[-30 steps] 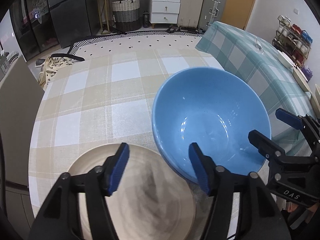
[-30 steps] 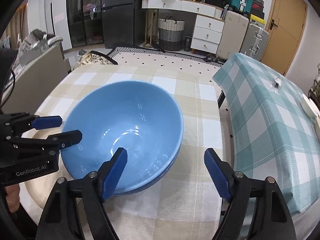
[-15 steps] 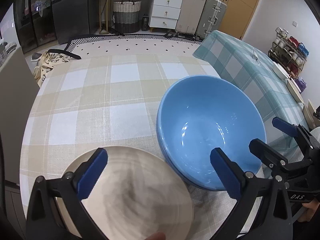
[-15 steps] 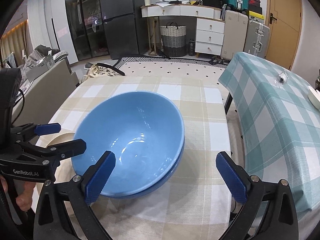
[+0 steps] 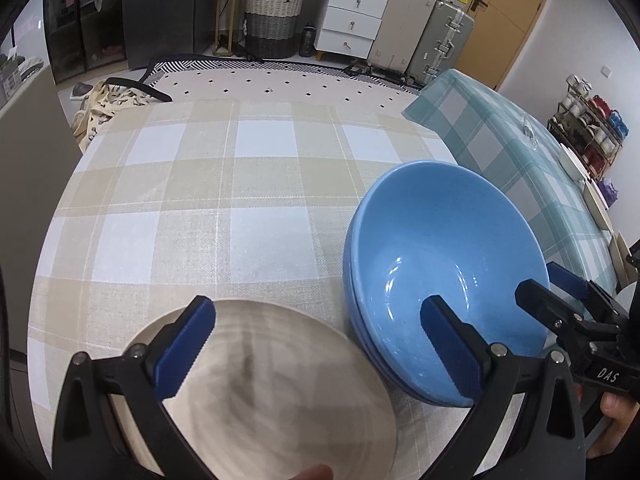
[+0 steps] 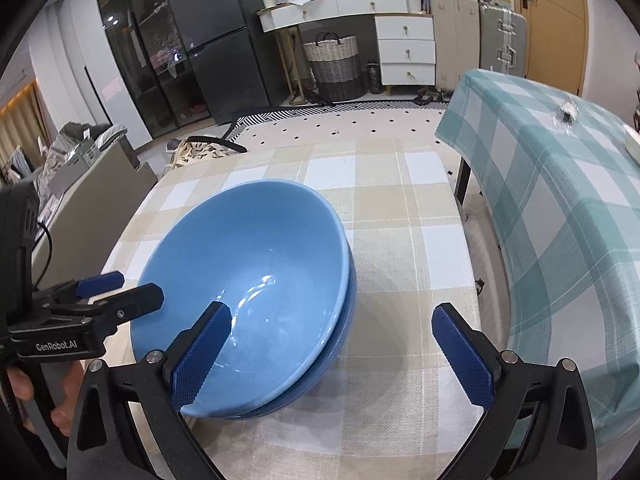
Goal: Organize plates and bowls
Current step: 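Move both tools to opposite rims of the stacked blue bowls, then close the left tool on the stacked bowls' rim while the right tool grips the opposite rim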
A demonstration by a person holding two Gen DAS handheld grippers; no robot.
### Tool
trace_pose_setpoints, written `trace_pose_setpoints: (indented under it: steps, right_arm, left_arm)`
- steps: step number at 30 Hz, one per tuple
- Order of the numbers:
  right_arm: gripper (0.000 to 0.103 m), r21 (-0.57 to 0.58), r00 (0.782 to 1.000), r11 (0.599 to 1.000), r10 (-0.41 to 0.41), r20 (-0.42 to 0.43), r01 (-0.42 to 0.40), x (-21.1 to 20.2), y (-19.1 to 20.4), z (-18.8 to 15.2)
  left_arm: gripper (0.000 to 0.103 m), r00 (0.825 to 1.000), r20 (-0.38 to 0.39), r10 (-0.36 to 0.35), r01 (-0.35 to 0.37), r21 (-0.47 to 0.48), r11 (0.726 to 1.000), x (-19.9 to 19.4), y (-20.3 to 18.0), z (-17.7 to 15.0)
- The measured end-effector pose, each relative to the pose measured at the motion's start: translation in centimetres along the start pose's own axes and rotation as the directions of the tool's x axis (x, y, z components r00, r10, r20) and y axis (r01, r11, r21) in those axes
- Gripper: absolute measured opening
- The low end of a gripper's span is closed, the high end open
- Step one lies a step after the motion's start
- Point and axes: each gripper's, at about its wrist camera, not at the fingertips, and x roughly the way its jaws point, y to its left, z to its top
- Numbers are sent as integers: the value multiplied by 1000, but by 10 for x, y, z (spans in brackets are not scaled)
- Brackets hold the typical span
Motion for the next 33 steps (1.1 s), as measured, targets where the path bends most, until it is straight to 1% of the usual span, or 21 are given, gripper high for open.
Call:
trace_pose_setpoints:
  steps: [4, 5, 6, 7, 8, 9, 10, 11, 12, 13, 14, 15, 18, 25, 33]
  right_arm:
    - [100, 2, 1000, 1000, 11, -10, -11, 2, -1, 1]
    - [93, 2, 1000, 1000, 15, -14, -15, 2, -1, 0]
    - [83, 2, 1000, 1000, 21, -21, -21, 3, -1, 0]
    - [80, 0, 999, 1000, 24, -33, -24, 5, 0, 0]
    - [77, -2, 999, 1000, 27, -39, -27, 6, 0, -1]
    - [75, 0, 999, 1000, 30, -43, -30, 7, 0, -2]
    - [73, 5, 998, 999, 34, -45, -33, 7, 0, -3]
    - [68, 9, 998, 999, 40, -50, -40, 8, -1, -3]
    - [67, 12, 997, 999, 47, -55, -47, 9, -2, -3]
    - [67, 13, 998, 999, 43, -54, -42, 9, -2, -4]
    - [67, 15, 998, 999, 35, -53, -34, 9, -3, -4]
    - [67, 20, 998, 999, 30, -55, -29, 10, -4, -4]
    - [67, 38, 998, 999, 6, -67, -4, 14, -10, -5]
    - [67, 66, 997, 998, -8, -79, 13, 20, -17, -4]
    - [67, 71, 996, 997, -30, -89, 37, 26, -17, -4]
  left_arm:
    - [102, 1000, 2, -18, 18, -20, 1000, 2, 0, 0]
    - [100, 1000, 10, -21, 21, -17, 1000, 2, -1, 0]
    - [100, 1000, 14, -23, 23, -13, 1000, 1, -2, 0]
    - [97, 999, 16, -31, 31, -8, 999, 1, -2, 0]
    - [90, 999, 12, -38, 38, -4, 999, 1, -3, 0]
    - [87, 999, 2, -46, 46, -1, 999, 2, -4, 0]
    - [87, 999, -11, -53, 53, -2, 999, 4, -5, 0]
    - [86, 998, -21, -61, 60, -7, 998, 5, -5, -1]
    - [86, 997, -30, -69, 69, -13, 998, 7, -5, -1]
    - [84, 997, -36, -74, 74, -16, 997, 8, -5, -1]
    - [79, 996, -41, -80, 79, -16, 997, 9, -6, -2]
    - [78, 995, -49, -82, 81, -17, 997, 10, -6, -2]
    - [77, 996, -52, -72, 70, -31, 997, 12, -3, -2]
    - [76, 997, -53, -59, 56, -51, 997, 14, 2, 0]
    - [76, 998, -52, -39, 37, -47, 998, 14, 4, -1]
